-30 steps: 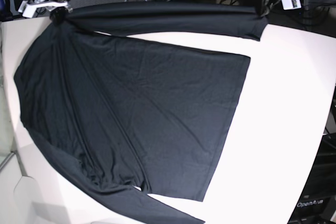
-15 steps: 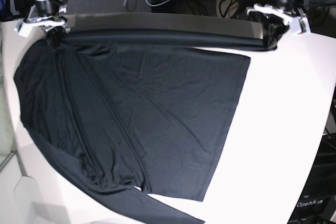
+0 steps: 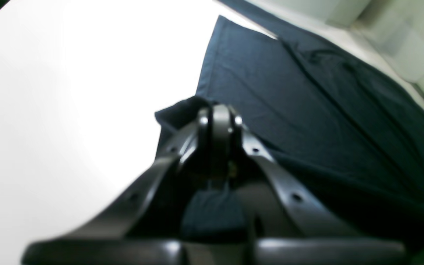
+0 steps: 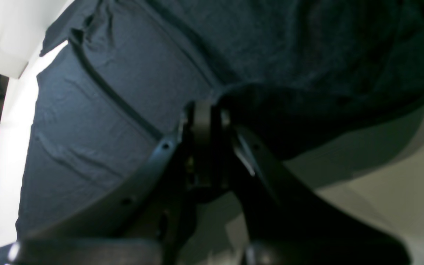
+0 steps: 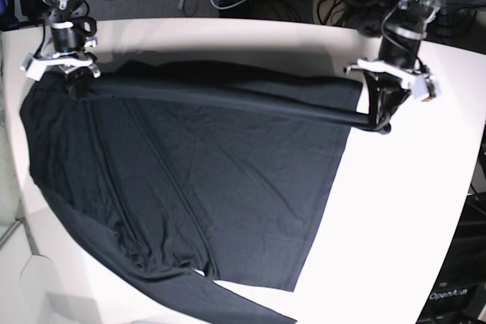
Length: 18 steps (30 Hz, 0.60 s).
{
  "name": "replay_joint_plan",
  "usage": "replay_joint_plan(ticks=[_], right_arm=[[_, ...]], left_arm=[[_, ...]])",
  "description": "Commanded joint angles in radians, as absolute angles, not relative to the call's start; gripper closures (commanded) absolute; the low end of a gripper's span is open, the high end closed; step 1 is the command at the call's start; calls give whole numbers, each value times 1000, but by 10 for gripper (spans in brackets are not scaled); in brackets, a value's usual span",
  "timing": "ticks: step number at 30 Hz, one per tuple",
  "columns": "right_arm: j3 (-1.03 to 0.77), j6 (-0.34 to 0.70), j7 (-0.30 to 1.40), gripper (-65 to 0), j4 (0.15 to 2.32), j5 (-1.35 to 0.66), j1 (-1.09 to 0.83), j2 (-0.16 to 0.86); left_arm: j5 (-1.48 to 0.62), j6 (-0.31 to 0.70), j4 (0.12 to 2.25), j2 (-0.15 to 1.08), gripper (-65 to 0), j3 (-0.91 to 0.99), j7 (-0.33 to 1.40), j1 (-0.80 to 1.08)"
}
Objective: Fold the T-shirt properly
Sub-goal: 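Lift the collar edge with both grippers and pull it taut, then lower the held collar edge onto the shirt body with both grippers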
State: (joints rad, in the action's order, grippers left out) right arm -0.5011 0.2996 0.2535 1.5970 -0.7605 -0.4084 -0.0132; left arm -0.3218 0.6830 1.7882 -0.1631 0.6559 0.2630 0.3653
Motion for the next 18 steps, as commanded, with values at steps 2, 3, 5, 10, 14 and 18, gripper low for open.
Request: replay_joint_plan(ticks=[2, 3, 5, 10, 14, 18], right_arm=[[-506, 306, 229, 0, 1590, -768, -407, -2], [-506, 306, 229, 0, 1586, -768, -401, -2], [-506, 306, 229, 0, 1572, -768, -390, -2], [-506, 306, 222, 0, 1544, -768, -374, -2], [-506, 306, 220, 0, 1544, -768, -371, -2], [-512, 306, 222, -15, 1532, -768, -348, -4]], left_arm=[[-328, 671, 1773, -157, 0, 657, 232, 332], [-314, 670, 1756, -157, 0, 657, 232, 314], [-282, 670, 1715, -157, 0, 662, 232, 285], [-259, 670, 1641, -157, 0, 665, 232, 249], [-245, 670, 1610, -157, 0, 661, 229, 239], [-237, 670, 1567, -157, 0, 662, 226, 219]])
